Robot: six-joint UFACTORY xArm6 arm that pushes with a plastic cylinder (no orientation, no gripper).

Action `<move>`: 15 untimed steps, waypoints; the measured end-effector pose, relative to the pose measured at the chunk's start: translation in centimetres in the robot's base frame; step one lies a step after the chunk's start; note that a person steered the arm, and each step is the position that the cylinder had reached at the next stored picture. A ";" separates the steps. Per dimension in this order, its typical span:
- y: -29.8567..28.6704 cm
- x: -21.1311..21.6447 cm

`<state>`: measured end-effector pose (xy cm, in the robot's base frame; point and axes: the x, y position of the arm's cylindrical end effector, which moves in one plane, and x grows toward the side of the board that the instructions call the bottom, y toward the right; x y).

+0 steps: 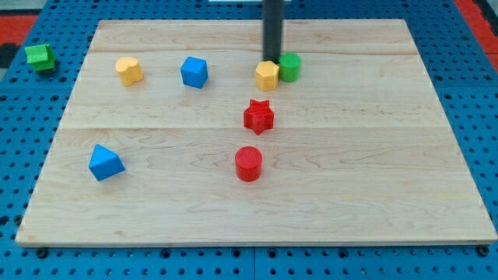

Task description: Move the green circle below the red circle

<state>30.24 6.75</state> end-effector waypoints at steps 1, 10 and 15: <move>6.5 -0.5; -2.2 8.1; 1.8 7.2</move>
<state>37.39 8.55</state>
